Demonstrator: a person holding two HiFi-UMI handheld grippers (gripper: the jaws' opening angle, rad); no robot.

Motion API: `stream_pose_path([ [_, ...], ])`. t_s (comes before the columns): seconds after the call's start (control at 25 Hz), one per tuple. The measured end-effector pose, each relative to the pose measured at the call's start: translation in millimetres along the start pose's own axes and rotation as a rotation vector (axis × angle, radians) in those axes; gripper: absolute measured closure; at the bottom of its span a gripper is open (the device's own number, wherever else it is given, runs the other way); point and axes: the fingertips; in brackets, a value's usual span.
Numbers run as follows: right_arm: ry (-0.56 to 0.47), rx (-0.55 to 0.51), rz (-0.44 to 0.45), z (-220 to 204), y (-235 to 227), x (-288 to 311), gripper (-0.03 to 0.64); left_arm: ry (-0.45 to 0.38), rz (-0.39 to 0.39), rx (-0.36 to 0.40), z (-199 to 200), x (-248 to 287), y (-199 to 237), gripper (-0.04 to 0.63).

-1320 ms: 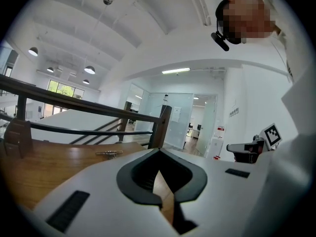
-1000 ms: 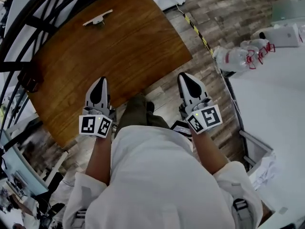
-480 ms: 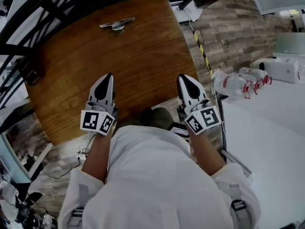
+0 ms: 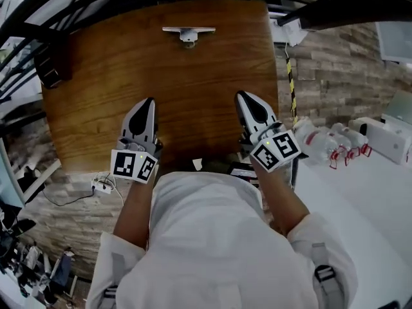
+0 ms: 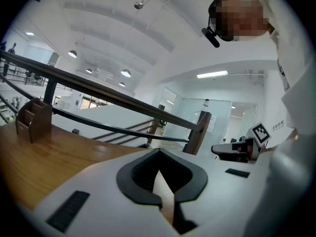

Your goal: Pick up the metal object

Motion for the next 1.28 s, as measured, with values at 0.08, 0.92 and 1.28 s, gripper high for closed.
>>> stream_pose_path([
  [0.08,0.027,0.058,0.069,-1.9,-8.0,21.8,0.592,-0.004,0.040,0.006,-1.8,5.4,3.1,0.581],
  [0.92,-0.004,0.858,0.336,-46.3,-48.1,170.1,0.500,-0.002,0.173,-0.013,-50.5,31.5,39.7,0.581],
  [1.28,-0.018,1.173,0.191,-87.9,-82.9,203.2,0.451,0.010,0.175,-0.043,-68.4,31.6,40.4,0.581],
])
Point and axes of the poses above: the fingertips, and each gripper's own axes: x forward along the fingers, y to its left, z out of its top, and after that the axes turned 3 degrees about z, right-handed
